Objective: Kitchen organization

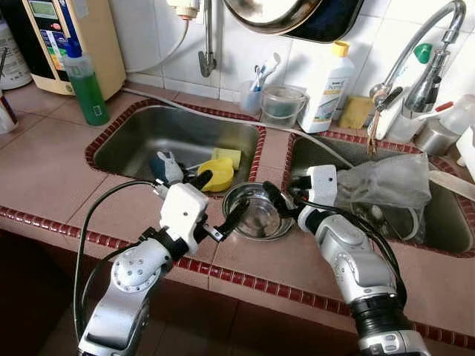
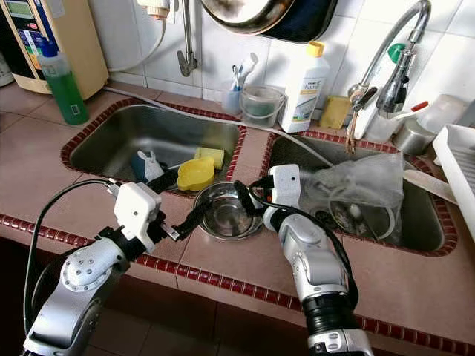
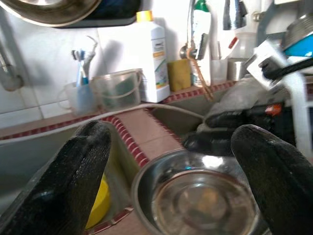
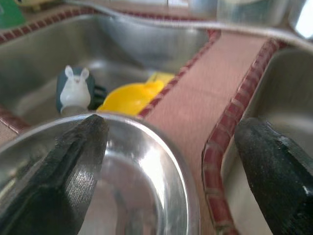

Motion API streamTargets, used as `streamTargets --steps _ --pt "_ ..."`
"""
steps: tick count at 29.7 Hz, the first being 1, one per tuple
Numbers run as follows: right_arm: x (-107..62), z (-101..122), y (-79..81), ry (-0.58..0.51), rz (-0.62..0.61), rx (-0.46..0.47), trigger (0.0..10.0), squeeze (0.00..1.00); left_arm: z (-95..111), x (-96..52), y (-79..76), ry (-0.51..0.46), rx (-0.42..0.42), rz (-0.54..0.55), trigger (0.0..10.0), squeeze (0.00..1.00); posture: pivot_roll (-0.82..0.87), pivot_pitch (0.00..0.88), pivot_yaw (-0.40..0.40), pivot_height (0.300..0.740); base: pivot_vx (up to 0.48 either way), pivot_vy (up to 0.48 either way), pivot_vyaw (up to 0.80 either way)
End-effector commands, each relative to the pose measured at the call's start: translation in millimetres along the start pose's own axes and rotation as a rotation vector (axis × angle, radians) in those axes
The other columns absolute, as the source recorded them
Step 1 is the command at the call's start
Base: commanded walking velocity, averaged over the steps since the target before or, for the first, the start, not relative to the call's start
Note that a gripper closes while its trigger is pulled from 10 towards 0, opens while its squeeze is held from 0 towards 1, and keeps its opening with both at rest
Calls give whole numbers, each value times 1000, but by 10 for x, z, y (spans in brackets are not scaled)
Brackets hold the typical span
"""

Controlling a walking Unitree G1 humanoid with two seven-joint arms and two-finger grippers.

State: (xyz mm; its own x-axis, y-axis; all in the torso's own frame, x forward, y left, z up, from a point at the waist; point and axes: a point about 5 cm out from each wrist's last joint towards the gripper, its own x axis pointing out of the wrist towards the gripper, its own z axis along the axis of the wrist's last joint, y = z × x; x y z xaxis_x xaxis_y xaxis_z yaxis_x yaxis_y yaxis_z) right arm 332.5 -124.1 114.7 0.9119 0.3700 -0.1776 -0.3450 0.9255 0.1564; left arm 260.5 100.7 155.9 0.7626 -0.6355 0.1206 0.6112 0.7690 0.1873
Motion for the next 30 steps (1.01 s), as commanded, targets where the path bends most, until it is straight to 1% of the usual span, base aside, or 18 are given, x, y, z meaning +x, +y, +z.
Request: streamTargets --steps 1,4,6,11,13,21,24,30 --pt "-27 -58 -47 40 -4 21 10000 0 33 18 -54 -7 0 -14 10000 0 19 69 -68 740 0 0 0" --pt "-30 -83 -65 49 -19 17 10000 0 39 20 -62 -7 0 -16 10000 0 21 68 -67 740 0 0 0" --pt "-32 -107 -63 63 -9 35 10000 0 48 20 -69 -8 -2 -18 10000 0 21 68 -67 740 0 0 0" --pt "-37 -166 -49 96 10 41 10000 0 58 11 -89 -6 -9 -36 10000 0 27 58 -72 740 0 0 0" --pt "-33 -177 -48 101 12 40 10000 0 23 -9 -137 12 -3 -69 10000 0 27 56 -73 740 0 0 0" --pt "-18 -153 -61 100 30 44 10000 0 -73 -60 -261 60 16 -140 10000 0 30 49 -78 740 0 0 0" --pt "-19 -146 -59 97 36 41 10000 0 -66 -49 -269 57 11 -138 10000 0 29 49 -79 740 0 0 0" --pt "-14 -142 -42 98 56 65 10000 0 -52 -39 -293 54 7 -150 10000 0 28 49 -79 740 0 0 0"
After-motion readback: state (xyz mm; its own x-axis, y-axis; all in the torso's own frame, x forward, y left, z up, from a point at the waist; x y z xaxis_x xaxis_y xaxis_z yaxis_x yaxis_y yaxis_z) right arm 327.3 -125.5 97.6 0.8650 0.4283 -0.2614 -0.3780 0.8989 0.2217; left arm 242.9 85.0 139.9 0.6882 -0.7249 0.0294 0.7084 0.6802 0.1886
